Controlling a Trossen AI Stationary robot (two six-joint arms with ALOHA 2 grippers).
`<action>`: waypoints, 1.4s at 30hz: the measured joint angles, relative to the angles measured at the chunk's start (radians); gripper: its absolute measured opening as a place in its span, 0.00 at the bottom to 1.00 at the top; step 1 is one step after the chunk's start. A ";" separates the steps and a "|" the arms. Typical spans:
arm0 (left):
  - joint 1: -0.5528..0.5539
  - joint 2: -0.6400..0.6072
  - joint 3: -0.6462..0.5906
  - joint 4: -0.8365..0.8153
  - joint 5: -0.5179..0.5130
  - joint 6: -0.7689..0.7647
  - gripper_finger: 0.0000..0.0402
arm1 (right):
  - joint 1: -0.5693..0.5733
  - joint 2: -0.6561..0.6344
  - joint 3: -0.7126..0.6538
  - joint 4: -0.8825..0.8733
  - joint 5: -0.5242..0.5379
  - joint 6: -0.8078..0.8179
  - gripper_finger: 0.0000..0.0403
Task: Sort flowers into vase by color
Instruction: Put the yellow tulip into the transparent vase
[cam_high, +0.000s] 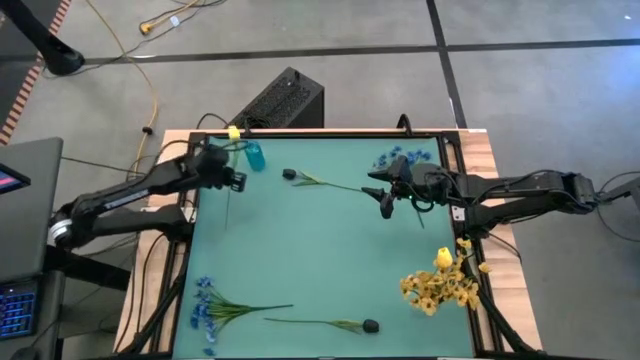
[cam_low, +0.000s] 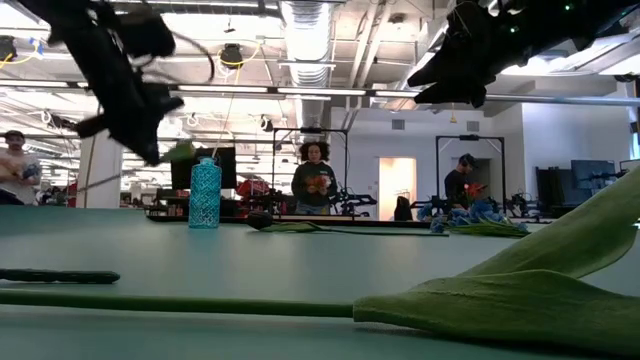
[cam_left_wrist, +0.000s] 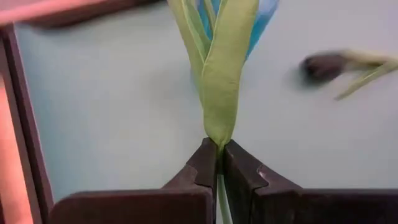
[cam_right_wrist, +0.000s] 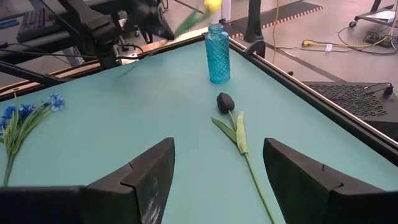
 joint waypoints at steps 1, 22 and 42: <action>-0.004 -0.026 0.011 0.000 0.001 0.012 0.00 | 0.000 0.000 0.000 0.000 0.000 0.000 0.67; -0.461 -0.004 -0.054 1.070 0.311 0.285 0.00 | 0.032 0.000 0.000 0.086 -0.056 -0.029 0.67; -0.737 0.785 0.313 1.809 0.590 0.639 0.00 | 0.174 -0.233 0.006 -0.026 -0.051 -0.082 0.67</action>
